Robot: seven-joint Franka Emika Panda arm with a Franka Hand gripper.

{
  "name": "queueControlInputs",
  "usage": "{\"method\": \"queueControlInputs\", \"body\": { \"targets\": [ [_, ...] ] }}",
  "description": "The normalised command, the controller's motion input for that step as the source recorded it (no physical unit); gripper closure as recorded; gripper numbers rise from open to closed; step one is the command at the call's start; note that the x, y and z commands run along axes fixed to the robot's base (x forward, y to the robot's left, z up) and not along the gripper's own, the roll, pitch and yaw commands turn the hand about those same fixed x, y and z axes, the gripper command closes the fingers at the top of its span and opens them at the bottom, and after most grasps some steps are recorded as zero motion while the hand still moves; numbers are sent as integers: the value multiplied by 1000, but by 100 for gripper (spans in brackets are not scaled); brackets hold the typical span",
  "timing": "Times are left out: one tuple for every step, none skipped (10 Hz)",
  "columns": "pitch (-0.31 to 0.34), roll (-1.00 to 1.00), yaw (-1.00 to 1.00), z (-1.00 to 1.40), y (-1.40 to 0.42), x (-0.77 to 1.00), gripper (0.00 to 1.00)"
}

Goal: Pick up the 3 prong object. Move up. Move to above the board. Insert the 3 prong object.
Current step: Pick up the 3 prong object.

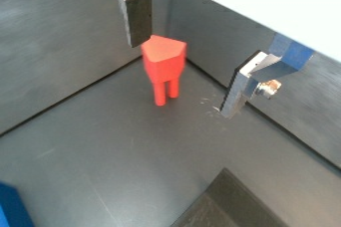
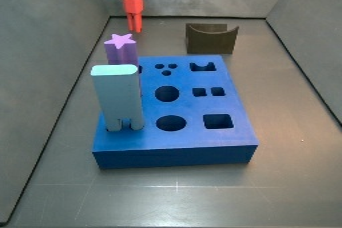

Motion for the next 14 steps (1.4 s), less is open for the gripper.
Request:
{"method": "queueControlInputs", "body": {
  "targets": [
    [0, 0, 529, -89, 23, -77, 0],
    [-16, 0, 451, -60, 0, -237, 0],
    [-7, 0, 323, -77, 63, -220, 0],
    [0, 0, 266, -120, 174, -234, 0],
    [-4, -60, 114, -243, 243, -151, 0],
    [-14, 0, 189, -237, 231, -111, 0],
    [0, 0, 69, -29, 114, -100, 0],
    [0, 24, 171, -374, 177, -226, 0],
    [0, 10, 186, -100, 46, 0, 0],
    [0, 159, 234, -337, 26, -229, 0],
    [0, 37, 214, -174, 60, -186, 0],
    [0, 4, 160, -140, 0, -43, 0],
    [26, 80, 246, -177, 74, -309, 0],
    [0, 9, 106, -49, 143, -309, 0]
  ]
}}
